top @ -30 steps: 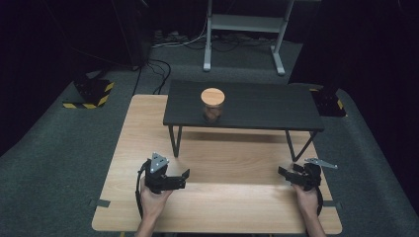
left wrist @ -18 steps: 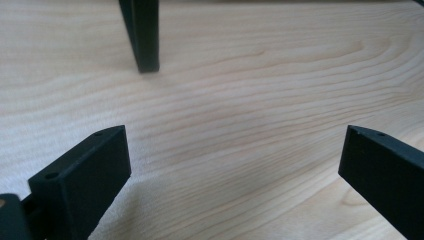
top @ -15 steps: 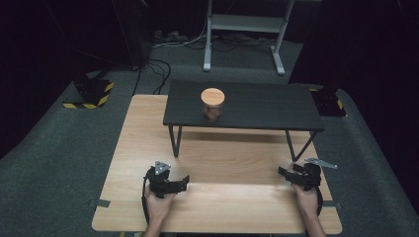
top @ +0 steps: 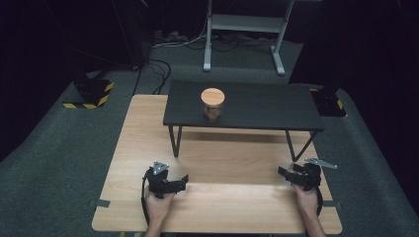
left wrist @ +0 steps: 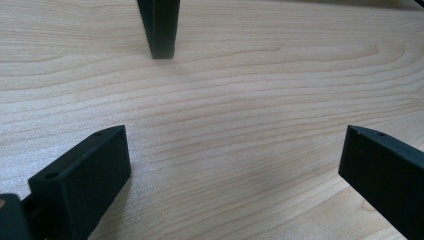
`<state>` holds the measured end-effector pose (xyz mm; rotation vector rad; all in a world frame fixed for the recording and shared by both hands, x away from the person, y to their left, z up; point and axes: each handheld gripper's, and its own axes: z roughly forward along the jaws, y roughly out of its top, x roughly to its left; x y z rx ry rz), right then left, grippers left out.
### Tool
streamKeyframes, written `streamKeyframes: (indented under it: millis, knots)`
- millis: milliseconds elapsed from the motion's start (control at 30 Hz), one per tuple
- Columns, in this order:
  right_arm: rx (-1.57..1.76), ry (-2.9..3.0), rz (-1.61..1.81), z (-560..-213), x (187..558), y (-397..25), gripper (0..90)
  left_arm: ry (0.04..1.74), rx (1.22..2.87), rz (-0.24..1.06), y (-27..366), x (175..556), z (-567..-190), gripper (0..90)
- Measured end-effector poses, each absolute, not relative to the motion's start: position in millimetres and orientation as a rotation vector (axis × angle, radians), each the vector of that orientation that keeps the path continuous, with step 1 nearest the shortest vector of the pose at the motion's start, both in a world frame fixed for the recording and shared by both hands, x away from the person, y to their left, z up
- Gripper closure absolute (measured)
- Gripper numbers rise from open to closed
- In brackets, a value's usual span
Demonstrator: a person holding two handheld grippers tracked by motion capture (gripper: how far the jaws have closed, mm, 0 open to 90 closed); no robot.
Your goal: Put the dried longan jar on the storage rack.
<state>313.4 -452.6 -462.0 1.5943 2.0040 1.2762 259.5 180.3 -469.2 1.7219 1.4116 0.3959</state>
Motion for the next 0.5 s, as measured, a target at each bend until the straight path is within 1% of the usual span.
streamKeyframes:
  millis: [500]
  knots:
    - [1.587, 2.012, 1.269, -461.4, 313.8, -451.7, 14.0, 1.407, 1.739, 0.373, 181.2, 262.4, -468.2, 0.4]
